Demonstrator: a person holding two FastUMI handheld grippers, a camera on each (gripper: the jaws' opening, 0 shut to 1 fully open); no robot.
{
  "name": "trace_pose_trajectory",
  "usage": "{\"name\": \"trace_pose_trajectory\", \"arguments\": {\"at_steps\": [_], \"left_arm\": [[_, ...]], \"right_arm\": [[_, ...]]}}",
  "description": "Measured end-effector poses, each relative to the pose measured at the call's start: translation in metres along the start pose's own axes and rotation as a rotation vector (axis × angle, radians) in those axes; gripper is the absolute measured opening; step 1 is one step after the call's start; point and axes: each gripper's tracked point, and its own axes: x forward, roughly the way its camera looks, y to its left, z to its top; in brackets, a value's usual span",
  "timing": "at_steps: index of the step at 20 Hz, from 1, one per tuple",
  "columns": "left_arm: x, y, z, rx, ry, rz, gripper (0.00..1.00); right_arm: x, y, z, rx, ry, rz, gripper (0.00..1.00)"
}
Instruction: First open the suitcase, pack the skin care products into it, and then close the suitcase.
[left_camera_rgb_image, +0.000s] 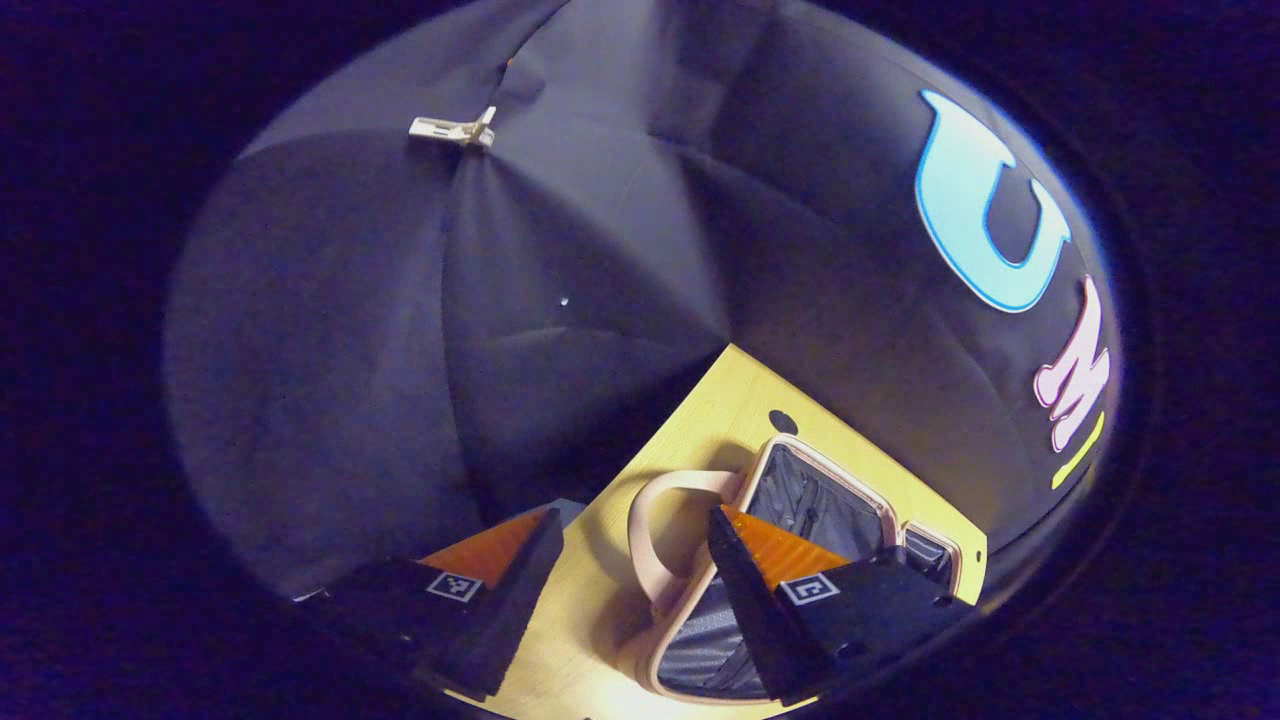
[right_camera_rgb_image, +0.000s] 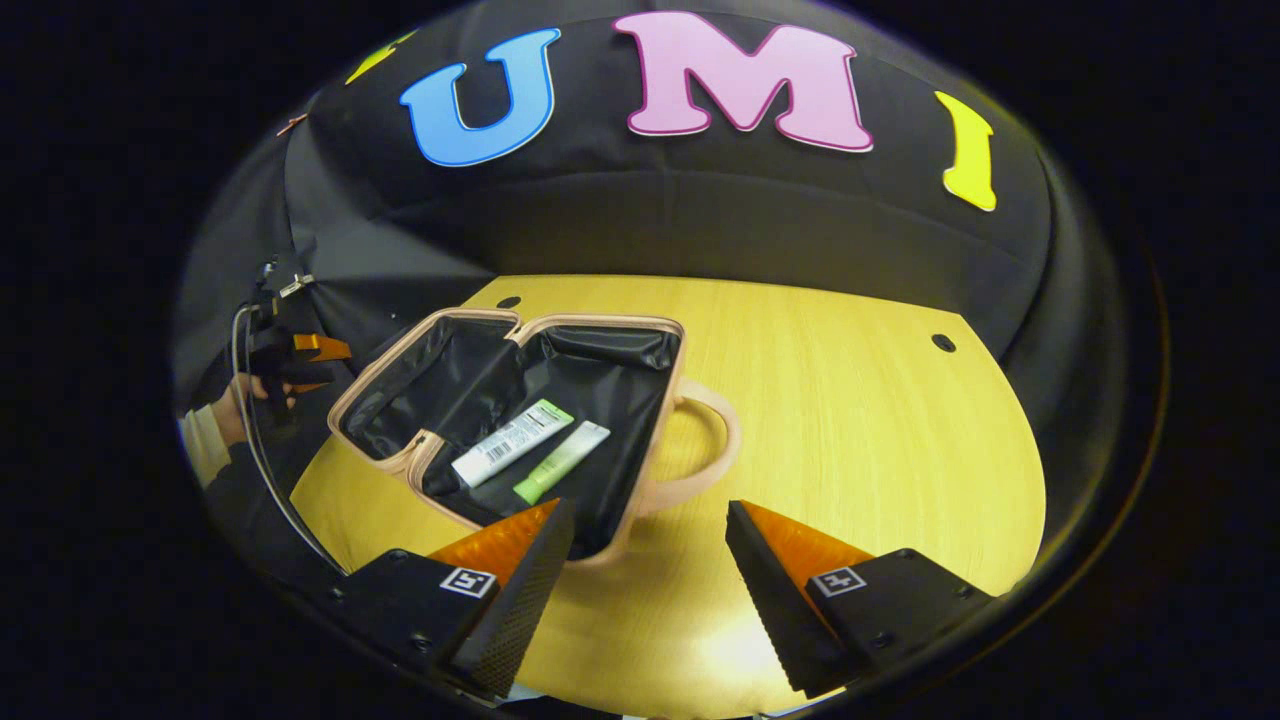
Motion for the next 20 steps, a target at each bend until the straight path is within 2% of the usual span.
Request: {"name": "trace_pose_trajectory", "arguments": {"at_steps": [3,5,6,7,8,9,10,11,13,14,15,17,20], "left_arm": [[0.030,-0.019,-0.010,-0.072,0.106,-0.079,0.76],[0.038,-0.012,-0.020,-0.050,0.167,-0.056,0.70],[0.042,-0.009,-0.026,-0.031,0.200,-0.037,0.77],[0.046,-0.009,-0.034,-0.033,0.220,-0.026,0.65],[0.049,-0.007,-0.034,-0.046,0.222,-0.010,0.60],[0.049,-0.005,-0.034,-0.058,0.213,0.008,0.33],[0.045,-0.007,-0.029,-0.064,0.208,0.017,0.29],[0.042,-0.008,-0.032,-0.052,0.206,0.016,0.19],[0.034,-0.016,-0.026,0.001,0.197,0.021,0.15],[0.025,-0.020,-0.021,0.032,0.184,0.044,0.10],[0.017,-0.025,-0.015,0.072,0.160,0.064,0.12],[-0.009,-0.043,0.004,0.175,0.115,0.075,0.10],[-0.066,-0.093,0.036,0.289,0.039,0.052,0.07]], "right_arm": [[-0.014,-0.023,-0.019,0.032,0.022,-0.042,0.98],[-0.023,-0.035,-0.035,0.061,0.059,-0.062,0.98],[-0.029,-0.040,-0.038,0.083,0.064,-0.065,0.98],[-0.033,-0.047,-0.038,0.101,0.061,-0.078,0.98],[-0.034,-0.054,-0.043,0.110,0.064,-0.094,0.98],[-0.035,-0.061,-0.046,0.116,0.070,-0.108,0.98],[-0.038,-0.067,-0.044,0.124,0.064,-0.116,0.98],[-0.038,-0.074,-0.039,0.129,0.049,-0.127,0.98],[-0.039,-0.086,-0.030,0.136,0.019,-0.141,0.98],[-0.038,-0.092,-0.027,0.145,0.017,-0.146,0.98],[-0.038,-0.096,-0.024,0.163,0.019,-0.146,0.98],[-0.039,-0.103,-0.012,0.192,0.010,-0.130,0.98],[-0.043,-0.115,0.004,0.190,-0.012,-0.101,0.98]]}}
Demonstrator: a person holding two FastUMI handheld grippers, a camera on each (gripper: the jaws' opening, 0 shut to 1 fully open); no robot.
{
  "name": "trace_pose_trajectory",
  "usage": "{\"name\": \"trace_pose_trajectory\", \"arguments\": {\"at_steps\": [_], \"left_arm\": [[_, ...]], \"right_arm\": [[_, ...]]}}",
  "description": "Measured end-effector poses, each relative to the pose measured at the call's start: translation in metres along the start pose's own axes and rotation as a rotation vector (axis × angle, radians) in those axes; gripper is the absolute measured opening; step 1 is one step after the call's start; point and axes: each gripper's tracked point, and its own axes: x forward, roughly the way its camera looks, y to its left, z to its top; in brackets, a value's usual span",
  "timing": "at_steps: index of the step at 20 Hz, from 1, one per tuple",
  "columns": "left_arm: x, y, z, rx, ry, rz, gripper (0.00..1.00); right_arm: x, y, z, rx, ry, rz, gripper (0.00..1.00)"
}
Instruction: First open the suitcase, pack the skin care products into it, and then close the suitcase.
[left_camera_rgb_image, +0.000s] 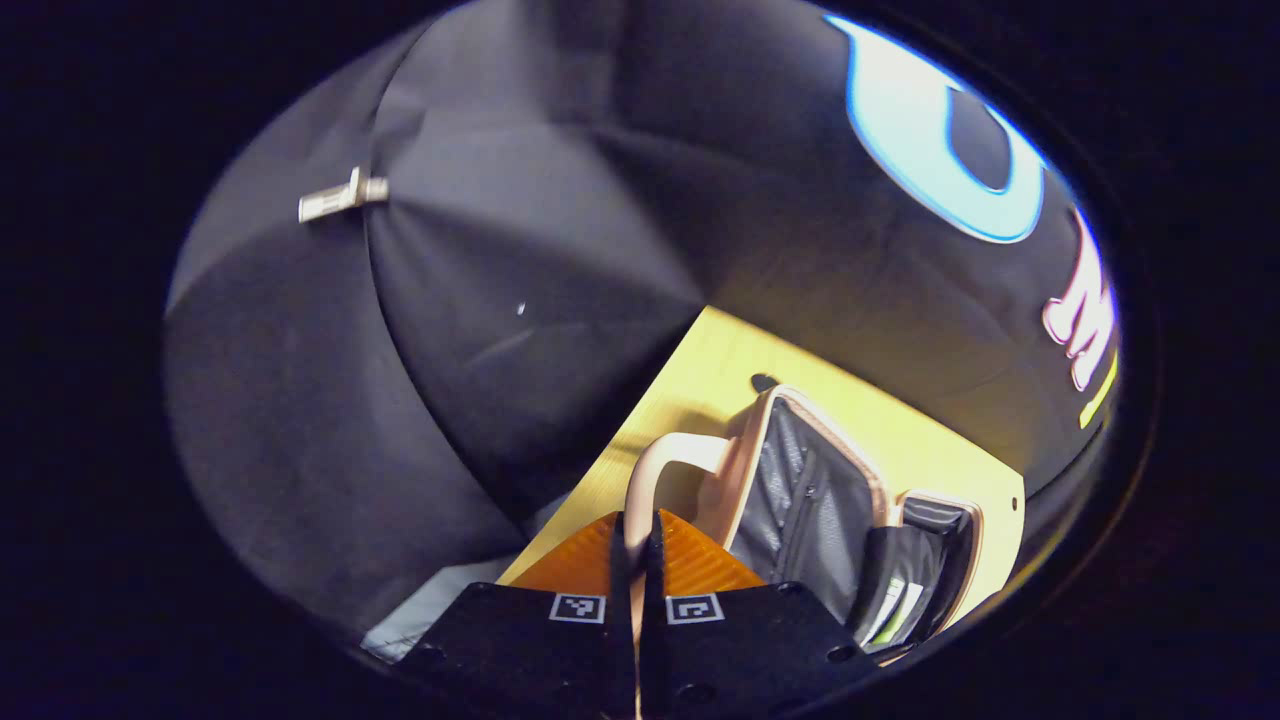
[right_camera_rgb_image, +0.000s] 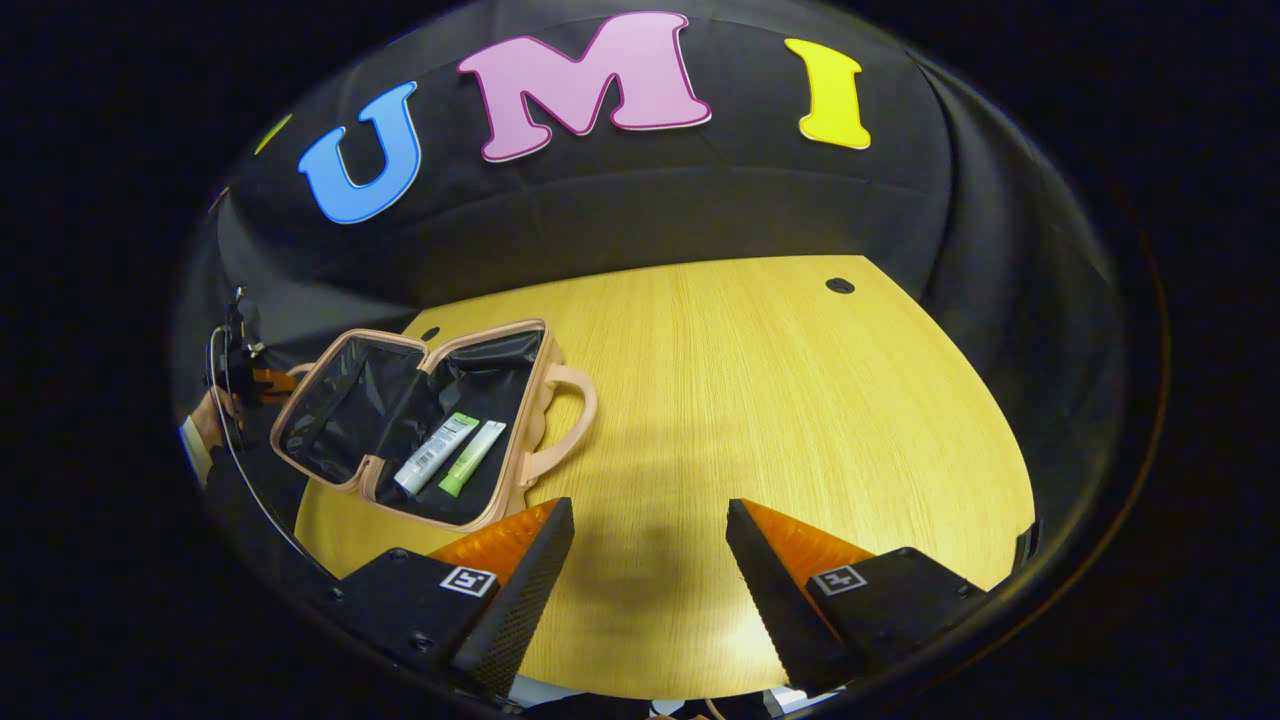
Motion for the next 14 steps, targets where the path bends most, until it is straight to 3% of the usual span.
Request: {"name": "trace_pose_trajectory", "arguments": {"at_steps": [4,7,10,14], "left_arm": [[-0.081,-0.087,0.046,0.115,-0.074,-0.071,0.06],[-0.127,-0.160,0.046,0.183,-0.111,-0.138,0.06],[-0.152,-0.241,0.025,0.230,-0.112,-0.244,0.06],[-0.146,-0.346,-0.039,0.257,-0.046,-0.369,0.06]], "right_arm": [[-0.006,-0.019,0.028,-0.010,-0.036,0.043,0.98],[-0.005,-0.029,0.036,-0.010,-0.045,0.080,0.98],[-0.007,-0.048,0.048,-0.005,-0.069,0.092,0.97],[-0.008,-0.069,0.056,0.009,-0.084,0.087,0.98]]}}
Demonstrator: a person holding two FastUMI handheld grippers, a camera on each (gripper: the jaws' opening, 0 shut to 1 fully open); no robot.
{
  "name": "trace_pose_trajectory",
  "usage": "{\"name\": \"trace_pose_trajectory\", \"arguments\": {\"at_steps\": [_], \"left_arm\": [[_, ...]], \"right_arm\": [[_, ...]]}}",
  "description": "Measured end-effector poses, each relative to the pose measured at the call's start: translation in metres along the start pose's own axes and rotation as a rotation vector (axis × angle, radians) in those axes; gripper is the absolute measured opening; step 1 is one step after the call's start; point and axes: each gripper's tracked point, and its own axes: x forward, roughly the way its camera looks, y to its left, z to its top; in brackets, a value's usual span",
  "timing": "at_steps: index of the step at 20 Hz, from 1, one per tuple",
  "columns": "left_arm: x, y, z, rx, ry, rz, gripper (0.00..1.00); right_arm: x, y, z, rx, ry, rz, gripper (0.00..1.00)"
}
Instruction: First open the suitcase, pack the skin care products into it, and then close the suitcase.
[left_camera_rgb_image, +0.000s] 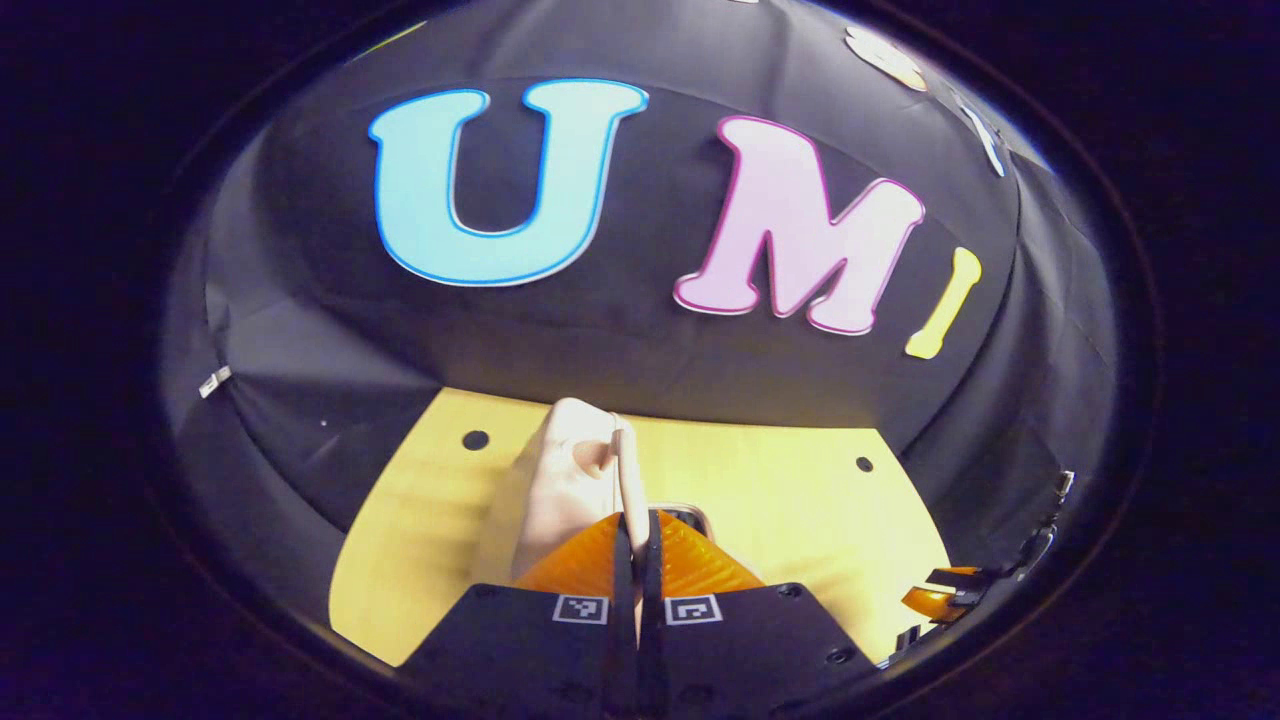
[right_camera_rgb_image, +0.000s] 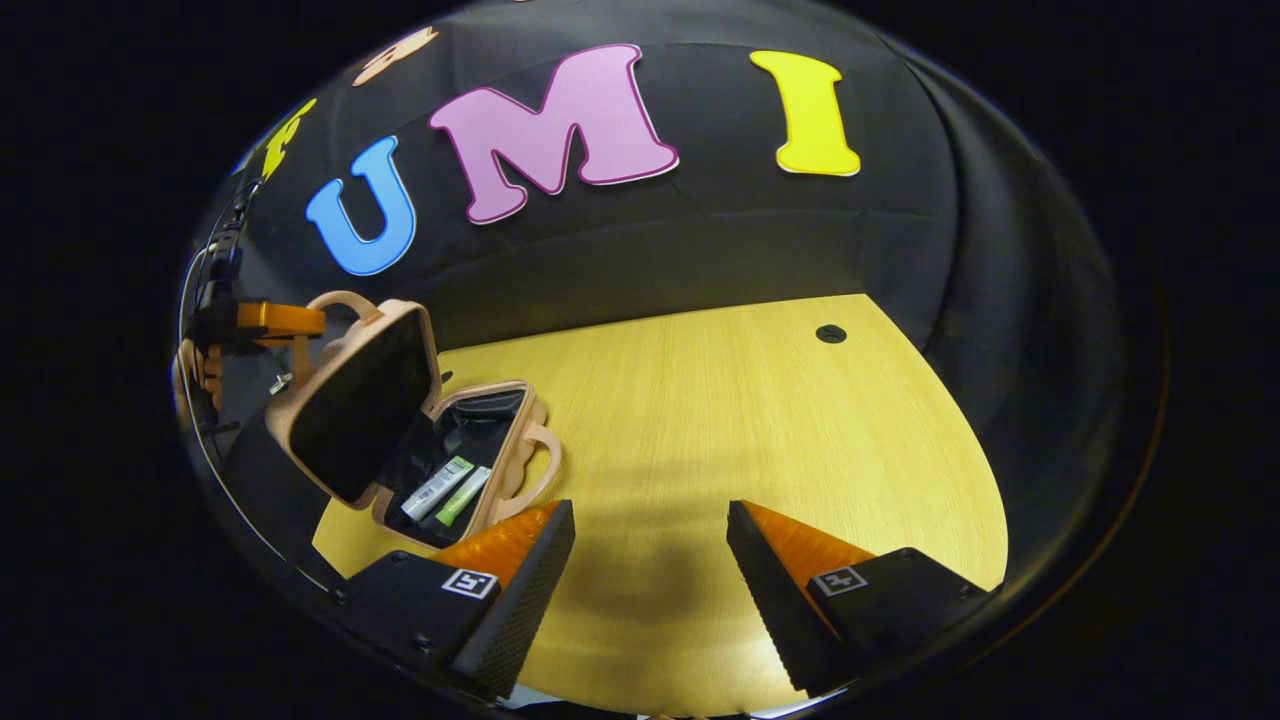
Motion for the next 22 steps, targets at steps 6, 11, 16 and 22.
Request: {"name": "trace_pose_trajectory", "arguments": {"at_steps": [6,11,16,22], "left_arm": [[0.083,-0.090,-0.107,0.063,0.176,-0.063,0.06],[0.120,-0.110,-0.167,0.107,0.257,-0.024,0.08],[0.104,-0.118,-0.153,0.096,0.146,-0.026,0.34],[-0.003,-0.132,-0.103,0.049,-0.109,-0.113,0.95]], "right_arm": [[-0.017,-0.031,0.007,-0.017,-0.015,-0.038,0.97],[-0.032,-0.041,0.007,0.010,-0.036,-0.098,0.98],[-0.059,-0.026,0.026,0.032,-0.108,-0.132,0.98],[-0.101,0.010,0.049,-0.014,-0.214,-0.152,0.97]]}}
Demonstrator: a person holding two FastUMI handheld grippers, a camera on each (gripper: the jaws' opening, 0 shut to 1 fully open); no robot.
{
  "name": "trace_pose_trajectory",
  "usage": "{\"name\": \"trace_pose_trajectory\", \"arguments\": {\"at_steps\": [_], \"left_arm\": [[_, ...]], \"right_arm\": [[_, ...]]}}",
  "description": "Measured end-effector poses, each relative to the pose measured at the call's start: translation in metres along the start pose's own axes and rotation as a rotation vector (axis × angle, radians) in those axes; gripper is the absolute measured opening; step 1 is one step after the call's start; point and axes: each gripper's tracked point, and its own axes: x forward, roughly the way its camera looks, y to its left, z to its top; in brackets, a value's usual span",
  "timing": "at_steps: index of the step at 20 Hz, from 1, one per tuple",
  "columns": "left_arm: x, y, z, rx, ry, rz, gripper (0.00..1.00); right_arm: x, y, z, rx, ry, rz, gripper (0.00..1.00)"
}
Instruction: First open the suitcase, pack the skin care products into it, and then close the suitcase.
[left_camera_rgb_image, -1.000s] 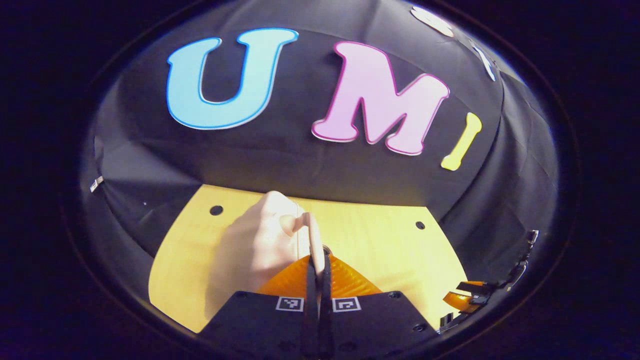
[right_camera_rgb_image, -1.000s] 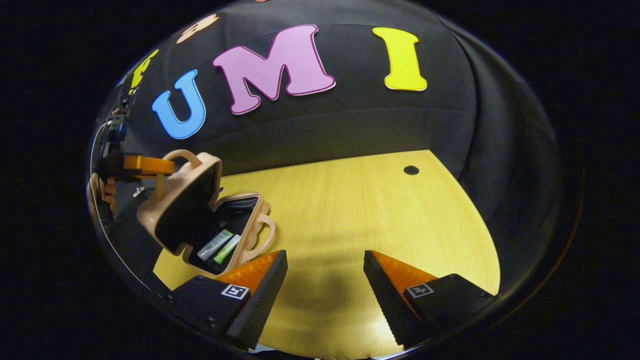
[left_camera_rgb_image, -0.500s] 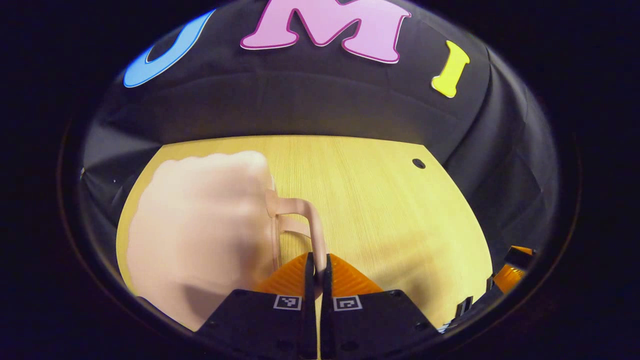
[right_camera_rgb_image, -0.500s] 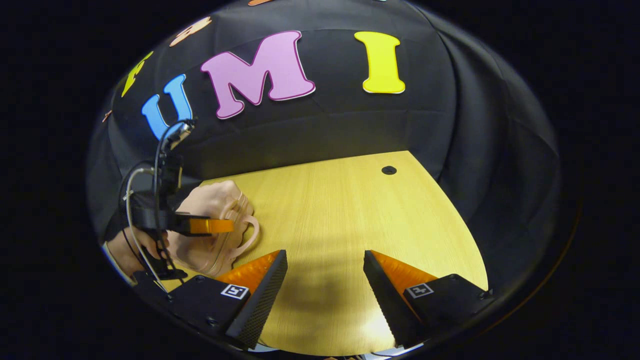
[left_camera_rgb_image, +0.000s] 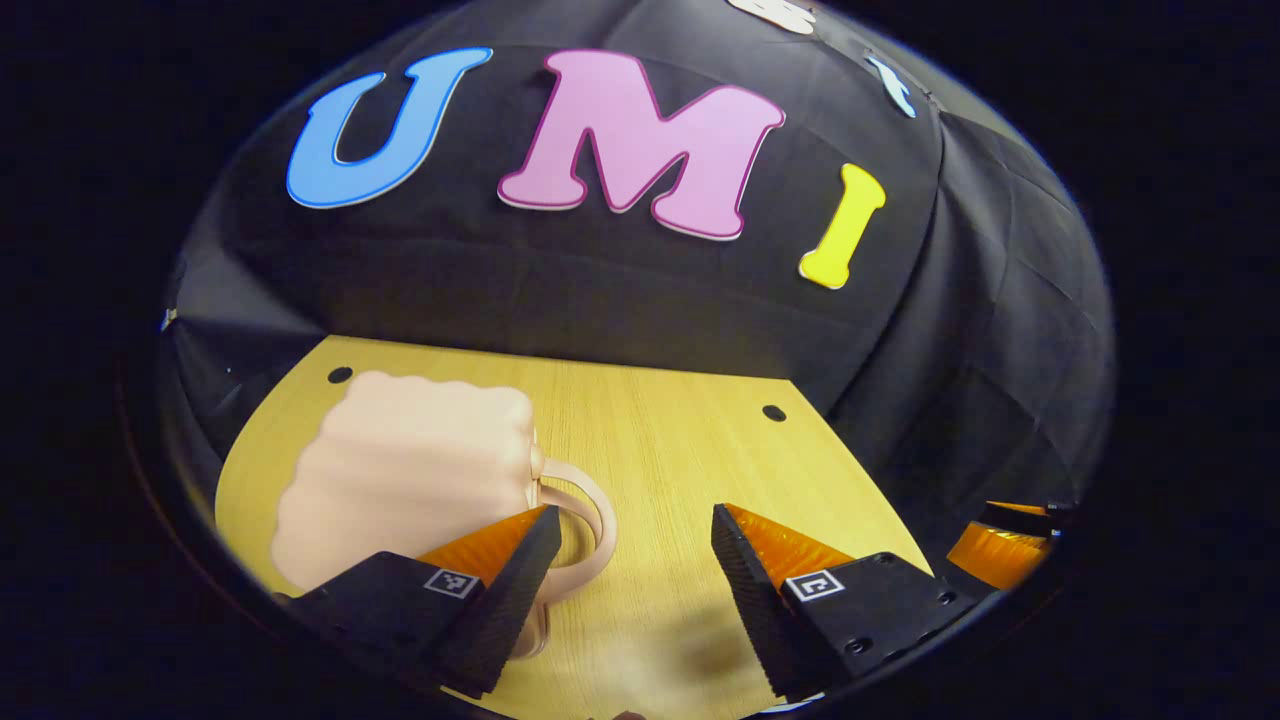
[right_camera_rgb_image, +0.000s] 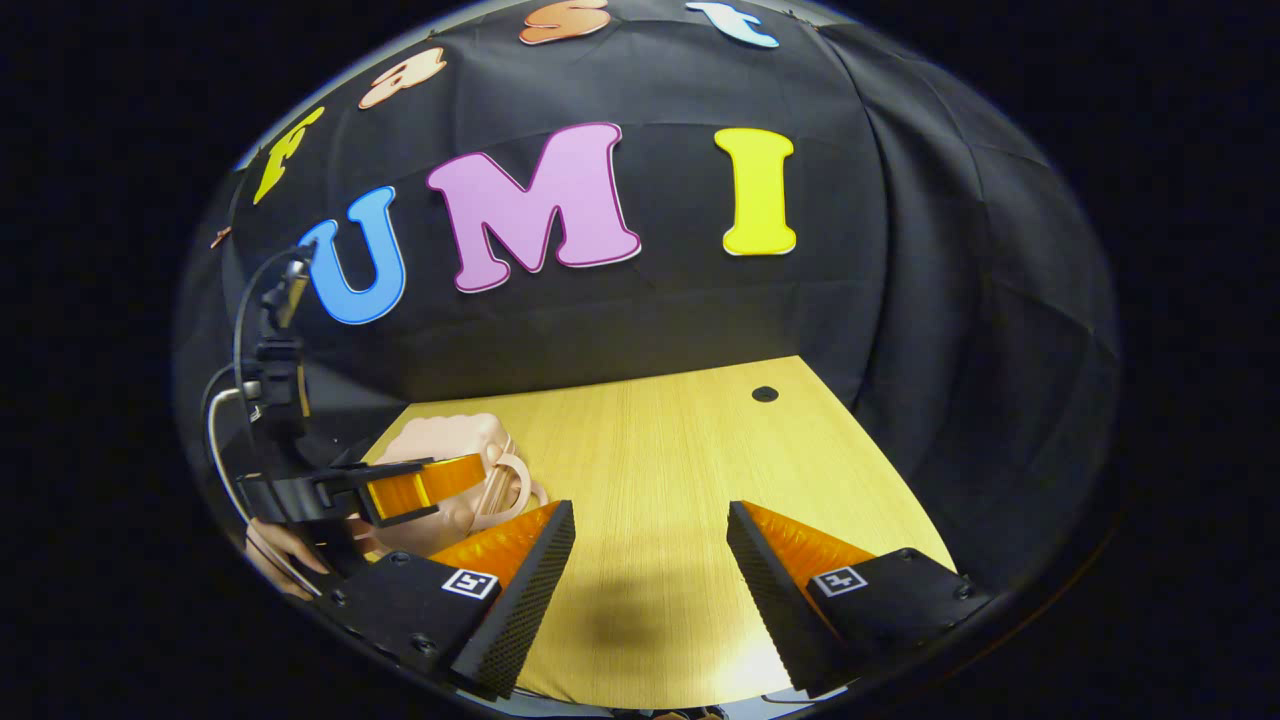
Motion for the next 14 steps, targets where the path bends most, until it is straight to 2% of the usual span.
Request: {"name": "trace_pose_trajectory", "arguments": {"at_steps": [3,4,5,7,10,14], "left_arm": [[-0.059,0.005,0.023,0.006,-0.124,0.040,0.96],[-0.078,0.007,0.031,0.003,-0.169,0.049,0.92],[-0.100,0.013,0.037,0.002,-0.214,0.060,0.96],[-0.141,0.021,0.039,0.020,-0.289,0.083,0.96],[-0.167,0.042,0.009,0.050,-0.300,0.146,0.96],[-0.190,0.055,-0.014,0.056,-0.299,0.225,0.96]], "right_arm": [[-0.023,0.009,0.015,-0.025,-0.089,-0.023,0.97],[-0.032,0.013,0.016,-0.032,-0.109,-0.031,0.97],[-0.040,0.018,0.015,-0.036,-0.126,-0.028,0.97],[-0.055,0.031,0.006,-0.040,-0.135,-0.007,0.97],[-0.070,0.040,-0.018,-0.055,-0.098,0.004,0.98],[-0.076,0.050,-0.022,-0.098,-0.108,0.046,0.97]]}}
